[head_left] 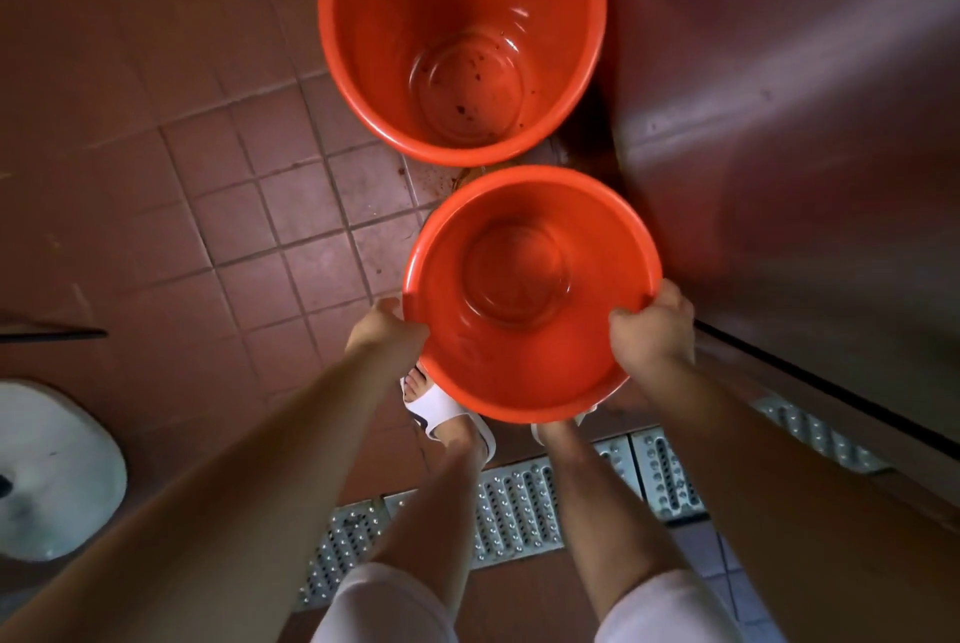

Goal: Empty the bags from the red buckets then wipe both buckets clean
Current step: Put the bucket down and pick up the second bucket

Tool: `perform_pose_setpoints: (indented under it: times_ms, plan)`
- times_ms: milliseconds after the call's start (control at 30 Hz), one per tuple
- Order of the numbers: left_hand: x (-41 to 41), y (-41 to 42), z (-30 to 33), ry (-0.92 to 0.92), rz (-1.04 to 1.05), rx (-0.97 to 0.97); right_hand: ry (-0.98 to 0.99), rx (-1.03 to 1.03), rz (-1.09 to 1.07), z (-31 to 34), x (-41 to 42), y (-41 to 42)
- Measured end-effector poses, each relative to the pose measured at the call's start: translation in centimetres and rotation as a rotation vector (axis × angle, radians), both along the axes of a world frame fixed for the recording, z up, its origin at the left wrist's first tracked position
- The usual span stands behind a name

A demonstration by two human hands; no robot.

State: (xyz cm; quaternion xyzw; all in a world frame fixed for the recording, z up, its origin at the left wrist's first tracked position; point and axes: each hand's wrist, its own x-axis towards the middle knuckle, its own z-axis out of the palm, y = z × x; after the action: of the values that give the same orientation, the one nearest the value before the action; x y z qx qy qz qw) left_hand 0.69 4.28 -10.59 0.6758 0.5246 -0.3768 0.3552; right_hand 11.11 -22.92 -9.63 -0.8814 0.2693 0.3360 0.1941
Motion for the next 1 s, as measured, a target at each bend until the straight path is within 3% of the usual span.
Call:
perform_pose_setpoints:
  times_ms: [133,400,667,1000]
  plan:
    - [2.3,0.6,4.4,-0.026,-0.028,0.006,-0.013,0.092,0.292,4.4,1.0,3.1]
    - [10.2,5.4,10.0,-0.175,0.062,0.092,-0.051,0.151,0.360,9.4,12.4,10.7]
    - [17.5,13.1,4.3,-0.198,0.098,0.129,-0.110,0.023,0.332,4.5,23.8,14.7]
    - [25.3,19.9,-2.5,-0.204,0.056,0.152,-0.066,0.018,0.097,-2.8,27.1,15.6]
